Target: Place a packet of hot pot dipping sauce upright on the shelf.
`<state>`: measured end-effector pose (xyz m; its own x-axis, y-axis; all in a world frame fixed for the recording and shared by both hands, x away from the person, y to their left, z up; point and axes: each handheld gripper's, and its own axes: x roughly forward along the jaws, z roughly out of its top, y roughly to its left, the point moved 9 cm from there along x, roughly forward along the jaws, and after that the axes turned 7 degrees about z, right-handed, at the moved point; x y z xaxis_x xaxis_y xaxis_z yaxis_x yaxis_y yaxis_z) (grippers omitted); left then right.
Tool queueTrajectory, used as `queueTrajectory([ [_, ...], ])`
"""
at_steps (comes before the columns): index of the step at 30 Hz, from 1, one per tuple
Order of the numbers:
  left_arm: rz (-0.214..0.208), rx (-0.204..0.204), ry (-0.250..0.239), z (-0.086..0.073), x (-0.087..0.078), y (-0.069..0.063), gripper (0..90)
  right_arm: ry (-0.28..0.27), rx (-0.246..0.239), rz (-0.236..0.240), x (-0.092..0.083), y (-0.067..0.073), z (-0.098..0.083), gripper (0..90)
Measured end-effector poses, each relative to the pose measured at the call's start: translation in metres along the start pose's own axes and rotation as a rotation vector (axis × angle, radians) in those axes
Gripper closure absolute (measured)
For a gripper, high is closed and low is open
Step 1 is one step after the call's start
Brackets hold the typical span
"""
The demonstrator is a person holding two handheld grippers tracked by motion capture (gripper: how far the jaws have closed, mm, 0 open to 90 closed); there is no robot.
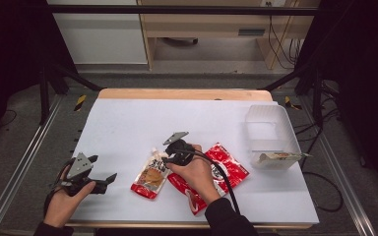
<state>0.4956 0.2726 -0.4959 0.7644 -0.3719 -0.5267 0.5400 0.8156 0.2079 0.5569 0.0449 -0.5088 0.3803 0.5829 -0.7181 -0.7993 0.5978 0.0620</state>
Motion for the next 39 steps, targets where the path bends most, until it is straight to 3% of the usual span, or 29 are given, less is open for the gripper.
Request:
queueTrajectory([
  [19,-0.002,0.009,-0.001,0.002,0.001,-0.003,5.5,0.053,0.008,0.027,0.022,0.006,-0.011,52.0],
  [39,-0.013,0.010,0.001,0.002,0.003,-0.005,5.6,0.079,0.039,0.040,0.025,0.008,-0.018,54.6],
])
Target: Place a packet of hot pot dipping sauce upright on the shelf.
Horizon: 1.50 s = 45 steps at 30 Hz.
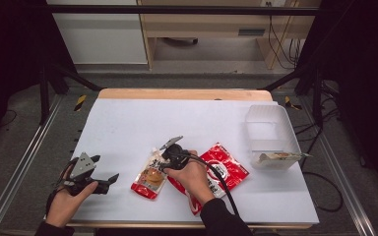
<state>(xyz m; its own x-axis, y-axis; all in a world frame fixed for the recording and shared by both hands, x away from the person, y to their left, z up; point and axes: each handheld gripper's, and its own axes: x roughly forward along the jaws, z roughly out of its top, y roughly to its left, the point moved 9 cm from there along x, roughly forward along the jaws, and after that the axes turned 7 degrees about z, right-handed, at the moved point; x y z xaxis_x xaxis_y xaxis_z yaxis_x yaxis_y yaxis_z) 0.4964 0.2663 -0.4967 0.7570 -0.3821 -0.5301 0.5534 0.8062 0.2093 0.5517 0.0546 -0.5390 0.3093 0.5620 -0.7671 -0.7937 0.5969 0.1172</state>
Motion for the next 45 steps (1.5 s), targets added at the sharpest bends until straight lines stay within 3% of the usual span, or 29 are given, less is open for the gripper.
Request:
queueTrajectory([
  [2,-0.001,0.001,0.001,0.000,0.000,0.000,5.6,-0.002,0.017,-0.002,0.000,0.001,0.000,56.3],
  [8,-0.003,0.005,0.005,0.000,0.001,0.000,5.7,0.018,-0.017,-0.008,-0.002,0.005,-0.002,68.4],
  [13,-0.006,0.008,0.006,0.000,0.001,-0.002,5.7,0.028,-0.046,-0.004,-0.001,0.011,-0.001,84.0],
  [16,-0.007,0.008,0.006,0.000,0.001,-0.002,5.7,0.029,-0.060,-0.007,-0.001,0.012,0.001,87.0],
  [24,-0.012,-0.001,0.004,0.000,0.000,-0.001,5.8,-0.042,-0.095,-0.004,-0.014,0.017,0.022,89.0],
  [32,-0.013,0.004,0.006,0.000,0.001,-0.001,5.9,-0.114,-0.141,-0.001,-0.042,0.022,0.048,89.4],
  [45,-0.009,-0.008,0.005,-0.001,-0.002,0.001,5.9,-0.160,-0.213,0.010,-0.067,0.032,0.075,89.7],
])
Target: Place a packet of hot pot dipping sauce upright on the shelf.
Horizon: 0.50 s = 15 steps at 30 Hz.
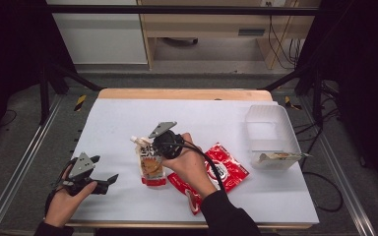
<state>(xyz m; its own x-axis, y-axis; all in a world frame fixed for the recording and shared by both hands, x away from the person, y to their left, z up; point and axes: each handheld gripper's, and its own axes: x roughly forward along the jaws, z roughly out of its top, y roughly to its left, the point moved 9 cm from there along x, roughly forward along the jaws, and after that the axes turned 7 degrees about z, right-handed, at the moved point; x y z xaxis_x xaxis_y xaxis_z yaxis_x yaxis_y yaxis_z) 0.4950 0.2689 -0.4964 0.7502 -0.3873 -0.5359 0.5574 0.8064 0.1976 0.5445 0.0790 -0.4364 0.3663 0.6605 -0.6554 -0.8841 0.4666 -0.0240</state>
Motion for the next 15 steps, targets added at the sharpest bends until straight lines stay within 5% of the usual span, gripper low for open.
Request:
queueTrajectory([
  [15,-0.015,0.000,-0.003,0.001,-0.001,-0.002,6.1,-0.030,-0.036,0.029,-0.015,0.010,0.017,90.0],
])
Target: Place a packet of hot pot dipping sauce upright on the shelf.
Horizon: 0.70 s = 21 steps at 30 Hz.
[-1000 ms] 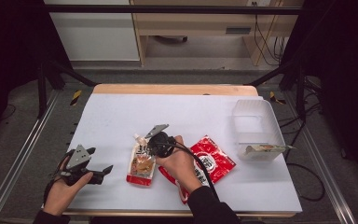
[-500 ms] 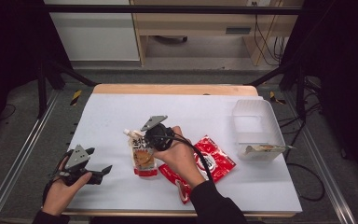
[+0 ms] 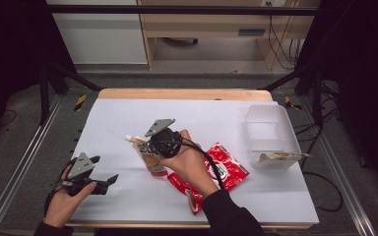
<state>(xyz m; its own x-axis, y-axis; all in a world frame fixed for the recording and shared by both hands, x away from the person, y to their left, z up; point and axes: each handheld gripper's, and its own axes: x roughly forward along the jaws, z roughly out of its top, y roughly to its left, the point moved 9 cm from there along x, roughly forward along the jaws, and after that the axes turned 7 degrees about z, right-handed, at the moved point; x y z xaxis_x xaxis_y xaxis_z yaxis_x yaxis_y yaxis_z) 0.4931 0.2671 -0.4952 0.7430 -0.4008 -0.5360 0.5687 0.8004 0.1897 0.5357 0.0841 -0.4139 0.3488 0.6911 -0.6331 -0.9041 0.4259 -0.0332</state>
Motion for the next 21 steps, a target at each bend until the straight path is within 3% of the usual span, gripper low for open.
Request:
queueTrajectory([
  [12,-0.028,-0.006,-0.004,0.004,-0.001,-0.002,6.5,-0.022,-0.001,0.030,-0.009,-0.001,0.006,90.0],
  [21,-0.053,0.014,-0.028,0.036,-0.009,-0.006,6.9,-0.038,-0.018,0.038,-0.021,-0.002,0.012,90.0],
])
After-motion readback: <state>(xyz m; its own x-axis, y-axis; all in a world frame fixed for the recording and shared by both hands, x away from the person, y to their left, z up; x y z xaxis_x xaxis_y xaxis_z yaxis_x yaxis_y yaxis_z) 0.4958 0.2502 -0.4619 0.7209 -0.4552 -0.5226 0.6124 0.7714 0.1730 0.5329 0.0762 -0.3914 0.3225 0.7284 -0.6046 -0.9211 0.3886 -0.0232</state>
